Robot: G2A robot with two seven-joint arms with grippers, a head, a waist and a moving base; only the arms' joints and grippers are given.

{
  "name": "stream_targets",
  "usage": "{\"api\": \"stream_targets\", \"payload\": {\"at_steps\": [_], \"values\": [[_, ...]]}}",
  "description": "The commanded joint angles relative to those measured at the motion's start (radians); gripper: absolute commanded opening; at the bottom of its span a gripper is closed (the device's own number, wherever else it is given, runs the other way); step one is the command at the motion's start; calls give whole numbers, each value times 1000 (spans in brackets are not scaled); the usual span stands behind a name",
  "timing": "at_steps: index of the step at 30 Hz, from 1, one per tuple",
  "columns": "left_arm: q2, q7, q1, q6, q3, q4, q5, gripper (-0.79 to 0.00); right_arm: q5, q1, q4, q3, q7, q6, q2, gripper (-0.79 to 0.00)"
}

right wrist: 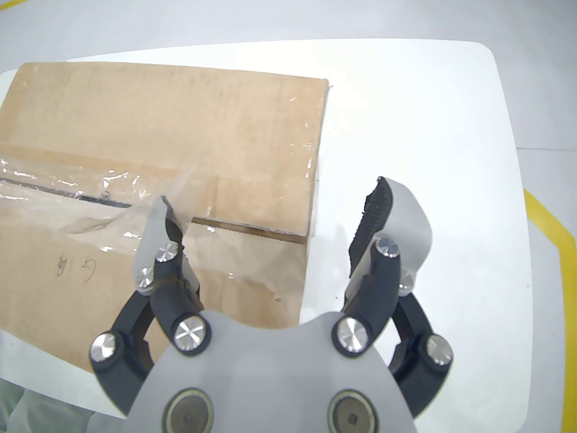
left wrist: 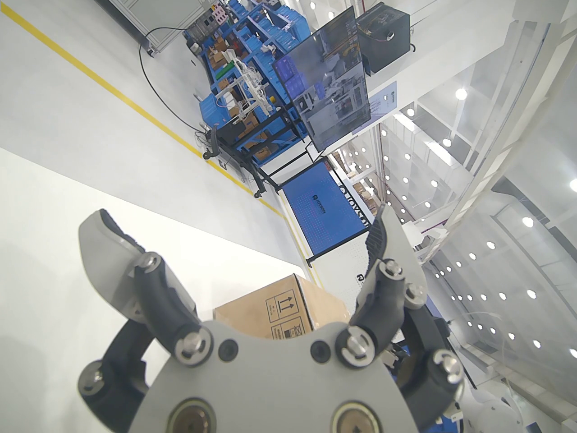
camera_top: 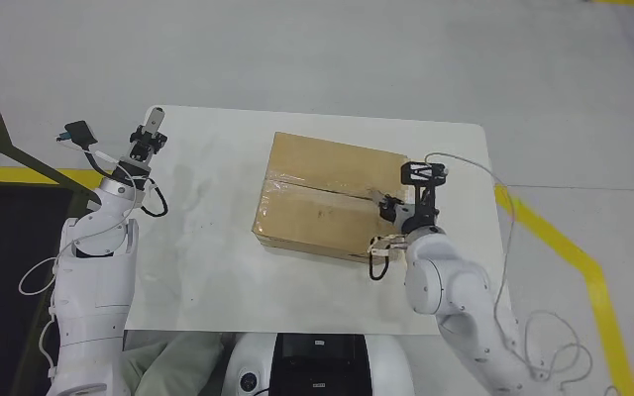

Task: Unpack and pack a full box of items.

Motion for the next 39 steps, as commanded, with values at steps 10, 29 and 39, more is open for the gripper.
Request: {"api": "stream_targets", "payload": {"at_steps": [10, 29, 39], "values": [[0, 0, 0, 0, 0, 0, 0, 0, 5, -97, -56, 133, -39, 40, -1, -12], [0, 0, 0, 0, 0, 0, 0, 0, 422, -38, -76, 180, -133, -208, -36, -3], [0, 0, 0, 0, 0, 0, 0, 0, 810, 103, 72, 171, -71, -403, -60, -582]]}}
